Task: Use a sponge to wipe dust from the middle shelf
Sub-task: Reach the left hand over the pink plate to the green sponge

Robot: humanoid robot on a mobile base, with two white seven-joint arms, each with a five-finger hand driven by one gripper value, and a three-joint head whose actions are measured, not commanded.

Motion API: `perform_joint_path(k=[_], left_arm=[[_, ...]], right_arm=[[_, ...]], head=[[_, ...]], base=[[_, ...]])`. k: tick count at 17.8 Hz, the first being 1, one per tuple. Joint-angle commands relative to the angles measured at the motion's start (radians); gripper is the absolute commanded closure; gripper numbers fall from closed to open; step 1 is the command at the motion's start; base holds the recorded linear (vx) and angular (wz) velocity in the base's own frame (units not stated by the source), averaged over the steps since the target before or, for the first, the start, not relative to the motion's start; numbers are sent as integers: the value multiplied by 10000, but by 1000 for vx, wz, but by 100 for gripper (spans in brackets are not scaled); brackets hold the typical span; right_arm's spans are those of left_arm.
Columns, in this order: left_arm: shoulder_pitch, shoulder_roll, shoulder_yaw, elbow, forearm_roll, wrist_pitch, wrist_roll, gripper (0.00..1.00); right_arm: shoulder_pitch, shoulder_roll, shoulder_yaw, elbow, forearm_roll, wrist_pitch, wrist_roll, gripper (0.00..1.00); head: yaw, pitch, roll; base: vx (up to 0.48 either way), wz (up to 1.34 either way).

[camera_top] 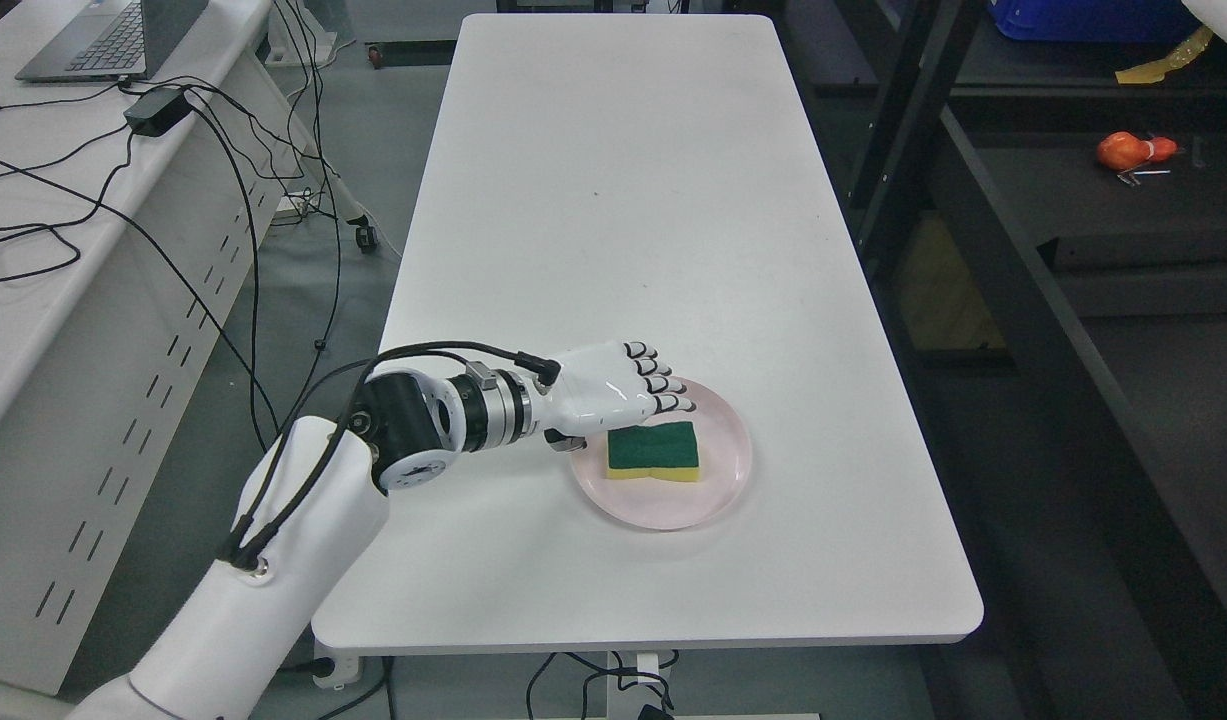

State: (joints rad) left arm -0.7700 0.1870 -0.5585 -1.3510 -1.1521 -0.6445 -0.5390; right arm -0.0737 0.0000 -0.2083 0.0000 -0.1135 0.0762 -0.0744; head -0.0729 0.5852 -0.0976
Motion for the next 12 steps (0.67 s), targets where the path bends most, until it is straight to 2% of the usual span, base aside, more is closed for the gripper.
perform_joint_path(k=[1, 7, 12], left_arm=[[-138, -779, -751, 608, -351, 95, -25, 13], [14, -919, -735, 686, -383, 171, -25, 21], [444, -873, -598, 563, -337, 156, -25, 21]], right_arm=[[0, -175, -3, -175, 0, 5, 8, 0], [0, -175, -3, -175, 0, 5, 8, 0], [0, -175, -3, -175, 0, 5, 8, 0]], head=[[0, 0, 0], [0, 0, 0], [0, 0, 0]], base=[[0, 0], [0, 0], [0, 0]])
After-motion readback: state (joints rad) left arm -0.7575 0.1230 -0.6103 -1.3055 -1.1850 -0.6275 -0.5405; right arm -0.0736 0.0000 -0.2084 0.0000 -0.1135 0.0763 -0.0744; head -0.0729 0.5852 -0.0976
